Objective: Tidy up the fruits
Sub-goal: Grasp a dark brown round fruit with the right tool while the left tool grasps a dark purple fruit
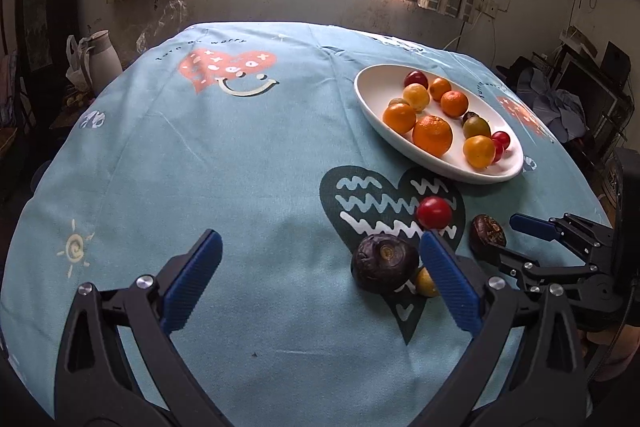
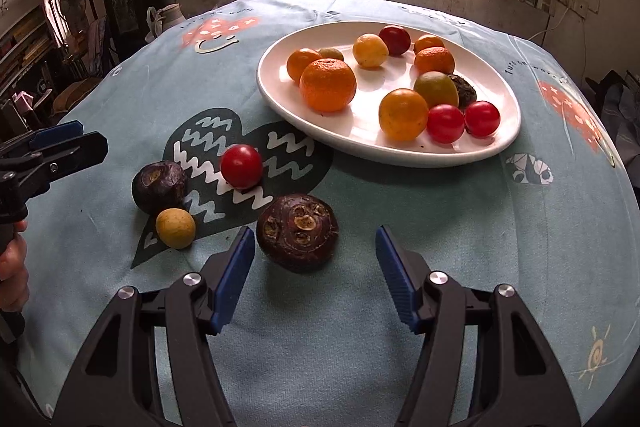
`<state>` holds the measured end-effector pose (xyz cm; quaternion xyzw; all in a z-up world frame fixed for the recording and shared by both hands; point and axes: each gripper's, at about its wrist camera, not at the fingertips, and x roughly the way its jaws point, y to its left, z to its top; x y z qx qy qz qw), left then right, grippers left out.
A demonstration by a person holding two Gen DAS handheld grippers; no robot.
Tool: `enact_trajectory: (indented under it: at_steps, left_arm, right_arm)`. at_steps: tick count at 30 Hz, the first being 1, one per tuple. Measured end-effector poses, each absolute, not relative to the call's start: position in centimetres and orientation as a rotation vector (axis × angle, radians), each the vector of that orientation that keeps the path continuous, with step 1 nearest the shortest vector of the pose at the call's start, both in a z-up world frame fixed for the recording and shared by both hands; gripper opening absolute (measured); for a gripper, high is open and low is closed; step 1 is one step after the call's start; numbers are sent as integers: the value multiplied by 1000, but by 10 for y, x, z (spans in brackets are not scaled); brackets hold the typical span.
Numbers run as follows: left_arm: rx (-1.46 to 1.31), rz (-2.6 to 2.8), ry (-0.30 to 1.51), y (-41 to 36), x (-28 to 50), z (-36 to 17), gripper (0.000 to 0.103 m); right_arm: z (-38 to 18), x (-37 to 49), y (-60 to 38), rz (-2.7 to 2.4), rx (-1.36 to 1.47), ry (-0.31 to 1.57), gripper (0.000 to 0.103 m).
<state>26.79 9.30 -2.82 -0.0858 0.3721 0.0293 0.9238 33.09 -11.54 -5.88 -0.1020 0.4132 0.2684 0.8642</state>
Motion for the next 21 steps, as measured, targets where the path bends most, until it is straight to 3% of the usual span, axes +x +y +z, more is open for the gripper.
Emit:
enact_trajectory:
  at_steps: [11, 17, 21]
  left_arm:
    - [-207, 64, 758, 98, 265, -26, 101]
    - [-207, 72, 763, 99, 266, -26, 101]
    - [-210, 54, 781, 97, 269, -31, 101]
  right_arm:
    - [-65, 335, -105, 579, -221, 884, 62]
    - [-65, 337, -106, 576, -214, 894, 43]
    - [-54, 332, -118, 568, -184, 865, 43]
